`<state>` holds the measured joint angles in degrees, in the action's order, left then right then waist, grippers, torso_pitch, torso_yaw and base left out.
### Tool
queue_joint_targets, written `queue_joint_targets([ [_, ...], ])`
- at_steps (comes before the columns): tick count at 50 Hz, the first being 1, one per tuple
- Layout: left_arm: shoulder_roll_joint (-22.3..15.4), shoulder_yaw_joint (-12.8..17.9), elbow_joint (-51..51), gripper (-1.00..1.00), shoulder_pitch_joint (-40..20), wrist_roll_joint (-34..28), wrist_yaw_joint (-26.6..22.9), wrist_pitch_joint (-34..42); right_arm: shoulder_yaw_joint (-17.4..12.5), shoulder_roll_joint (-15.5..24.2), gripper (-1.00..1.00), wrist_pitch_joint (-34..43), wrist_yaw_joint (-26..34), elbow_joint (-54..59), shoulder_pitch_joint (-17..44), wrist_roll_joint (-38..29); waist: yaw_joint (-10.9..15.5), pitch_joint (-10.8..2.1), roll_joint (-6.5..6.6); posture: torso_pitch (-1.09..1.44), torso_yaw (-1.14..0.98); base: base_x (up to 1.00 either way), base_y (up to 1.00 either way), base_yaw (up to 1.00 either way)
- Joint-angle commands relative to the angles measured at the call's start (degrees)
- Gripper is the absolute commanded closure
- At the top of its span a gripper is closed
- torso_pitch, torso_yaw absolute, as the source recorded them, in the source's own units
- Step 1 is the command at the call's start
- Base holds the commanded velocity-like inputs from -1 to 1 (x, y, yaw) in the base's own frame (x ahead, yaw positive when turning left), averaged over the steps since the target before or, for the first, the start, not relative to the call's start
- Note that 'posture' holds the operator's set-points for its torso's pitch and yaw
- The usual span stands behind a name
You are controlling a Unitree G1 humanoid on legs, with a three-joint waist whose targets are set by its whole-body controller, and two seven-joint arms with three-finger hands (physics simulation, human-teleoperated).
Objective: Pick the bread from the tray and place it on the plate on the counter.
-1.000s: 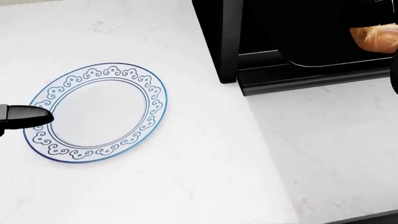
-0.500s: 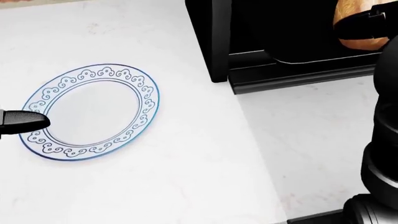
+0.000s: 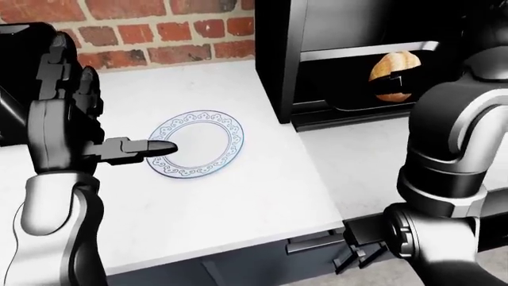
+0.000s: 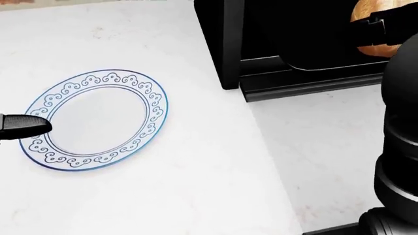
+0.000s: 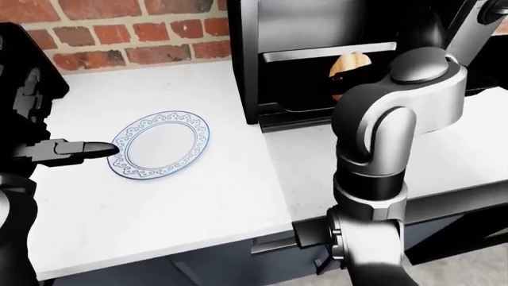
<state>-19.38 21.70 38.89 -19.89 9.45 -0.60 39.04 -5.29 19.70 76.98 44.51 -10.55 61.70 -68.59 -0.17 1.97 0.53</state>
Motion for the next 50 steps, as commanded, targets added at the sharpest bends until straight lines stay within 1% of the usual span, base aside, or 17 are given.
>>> queue_joint_targets([
  [1,-0.6,0.4,1.4,-1.00,-1.2,-0.1,0.1,-1.8,0.3,-0.2,-1.00,-1.0,-1.5,-1.2,0.6,0.7,0.1,-0.88,0.40,0.00,0.00,0.00,0.00,0.00],
  [4,-0.6,0.9,1.7,-1.00,-0.7,0.1,-0.1,-1.8,0.6,-0.3,-0.96,-0.7,-2.2,-1.3,0.0,1.2,0.2,-0.91,0.40,0.00,0.00,0.00,0.00,0.00],
  [8,-0.7,1.0,1.8,-1.00,-0.5,0.2,-0.1,-1.9,1.2,0.0,-0.69,0.0,-1.7,-2.1,-0.8,1.3,0.2,-0.92,0.31,0.00,0.00,0.00,0.00,0.00],
  [11,-0.7,1.2,1.9,-1.00,-0.4,0.2,-0.1,-1.8,1.1,-0.1,-0.67,0.3,-1.7,-2.5,-1.1,1.4,0.3,-0.96,0.16,0.00,0.00,0.00,0.00,0.00],
  [12,-0.8,1.4,2.1,-1.00,-0.4,0.4,-0.1,-1.6,1.1,-0.3,-0.54,0.2,-2.1,-2.3,-1.0,1.6,0.3,-0.97,0.12,0.00,0.00,0.00,0.00,0.00],
  [14,-0.7,1.2,1.9,-1.00,-0.3,0.2,-0.1,-1.8,1.0,-0.4,-0.44,0.2,-2.1,-2.5,-1.3,1.9,0.3,-1.01,0.07,0.00,0.00,0.00,0.00,0.00],
  [18,-0.7,1.5,2.1,-1.00,-0.1,0.3,-0.2,-1.8,1.4,0.0,-0.29,0.8,-1.4,-2.9,-1.5,1.4,0.3,-1.06,-0.02,0.00,0.00,0.00,0.00,0.00],
  [19,-0.8,1.5,2.1,-1.00,0.0,0.3,-0.2,-1.8,1.4,0.1,-0.31,0.9,-1.3,-3.0,-1.4,1.3,0.3,-1.07,-0.03,0.00,0.00,0.00,0.00,0.00],
  [21,-0.7,1.6,2.1,-1.00,0.2,0.3,-0.2,-2.0,1.7,0.1,-0.07,1.1,-0.5,-3.3,-1.8,0.9,0.3,-1.07,-0.05,0.00,0.00,0.00,0.00,0.00],
  [26,-0.9,2.0,2.1,-1.00,0.3,0.4,-0.2,-2.0,1.9,0.5,0.00,1.5,1.4,-3.7,-1.8,-0.7,0.4,-1.03,-0.09,0.00,0.00,0.00,0.00,0.00],
  [29,-0.8,1.8,2.0,-1.00,0.2,0.4,-0.2,-2.1,1.8,0.1,-0.07,1.3,2.3,-3.8,-2.3,-1.7,0.4,-1.03,-0.10,0.00,0.00,0.00,0.00,0.00],
  [32,-1.0,1.8,2.1,-1.00,0.0,0.4,-0.1,-1.8,1.8,-0.5,0.00,1.2,3.1,-3.8,-2.6,-2.5,0.4,-1.10,-0.10,0.00,0.00,0.00,0.00,0.00],
  [37,-1.4,2.2,2.4,-1.00,-0.4,0.9,0.0,-1.1,1.6,-1.1,-0.04,0.8,5.0,-4.9,-4.2,-4.6,0.3,-1.27,-0.24,0.00,0.00,0.00,0.00,0.00],
  [39,-1.5,2.1,2.3,-1.00,-0.6,0.8,0.1,-1.1,1.6,-1.4,0.02,0.6,5.7,-5.1,-4.5,-5.4,0.3,-1.36,-0.36,0.00,0.00,0.00,0.00,0.00],
  [41,-1.6,2.3,2.3,-1.00,-0.7,0.9,0.2,-0.9,1.4,-1.6,0.21,0.6,6.1,-4.9,-4.2,-5.9,0.3,-1.43,-0.47,0.00,0.00,0.00,0.00,0.00],
  [42,-1.7,2.3,2.2,-1.00,-0.7,0.9,0.2,-1.0,1.4,-1.6,0.36,0.5,6.4,-4.9,-4.1,-6.3,0.3,-1.45,-0.51,0.00,0.00,0.00,0.00,0.00],
  [50,-1.5,2.7,2.6,-1.00,0.1,1.0,0.4,-1.2,0.7,-2.2,0.69,-0.5,6.6,-4.2,-2.8,-6.7,0.3,-1.29,-0.43,0.00,0.00,0.00,0.00,0.00],
])
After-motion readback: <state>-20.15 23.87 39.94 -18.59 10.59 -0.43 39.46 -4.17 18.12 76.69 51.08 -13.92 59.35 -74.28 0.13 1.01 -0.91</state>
